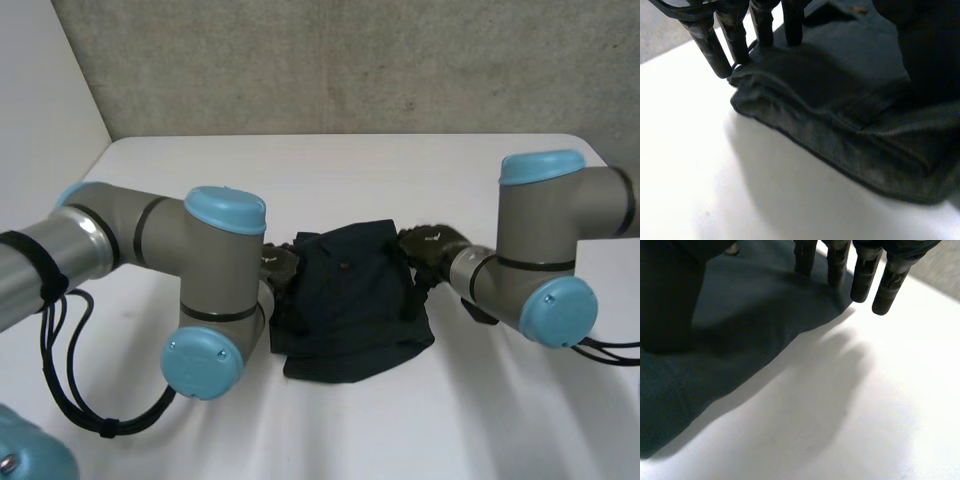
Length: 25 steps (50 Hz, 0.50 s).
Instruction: Fold the shorts.
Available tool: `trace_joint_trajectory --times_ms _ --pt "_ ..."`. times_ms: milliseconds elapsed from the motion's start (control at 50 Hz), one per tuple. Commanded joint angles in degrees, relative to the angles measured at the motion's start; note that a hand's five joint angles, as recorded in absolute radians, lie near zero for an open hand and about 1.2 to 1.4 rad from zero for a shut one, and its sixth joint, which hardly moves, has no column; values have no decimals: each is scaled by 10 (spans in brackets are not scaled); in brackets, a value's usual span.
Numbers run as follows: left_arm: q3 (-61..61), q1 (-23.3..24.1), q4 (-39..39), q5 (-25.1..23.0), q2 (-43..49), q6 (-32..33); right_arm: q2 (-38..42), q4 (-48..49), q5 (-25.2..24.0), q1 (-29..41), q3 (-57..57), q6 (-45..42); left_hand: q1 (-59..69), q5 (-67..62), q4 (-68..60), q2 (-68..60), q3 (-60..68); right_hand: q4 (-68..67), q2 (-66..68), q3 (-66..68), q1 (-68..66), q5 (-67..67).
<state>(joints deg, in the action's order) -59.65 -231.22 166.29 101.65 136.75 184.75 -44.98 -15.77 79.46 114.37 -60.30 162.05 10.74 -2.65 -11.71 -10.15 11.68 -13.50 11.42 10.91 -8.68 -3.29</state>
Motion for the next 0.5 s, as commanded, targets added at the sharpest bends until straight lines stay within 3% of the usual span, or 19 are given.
trace_joint_trajectory --times_ms 20,120,240,380,500 --pt "-17 -4 0 -15 -106 -1 -117 57 1 -6 -39 19 -7 26 17 2 -17 35 -14 -9 -13 33" --pt "-28 -35 -1 -18 -210 -4 -201 100 30 -12 -61 72 -7 26 17 2 -17 35 -14 -9 -13 33" --pt "-36 -119 -32 -35 -332 -4 -288 96 109 -32 -67 111 -5 24 15 -1 -15 35 -14 -9 -13 33" --pt "-37 -165 -96 -94 -370 -10 -317 59 126 -35 -69 108 -7 26 17 2 -17 35 -14 -9 -13 33" --pt "-38 -167 -103 -97 -376 -23 -318 58 125 -35 -76 107 -7 26 17 2 -17 35 -14 -9 -13 33"
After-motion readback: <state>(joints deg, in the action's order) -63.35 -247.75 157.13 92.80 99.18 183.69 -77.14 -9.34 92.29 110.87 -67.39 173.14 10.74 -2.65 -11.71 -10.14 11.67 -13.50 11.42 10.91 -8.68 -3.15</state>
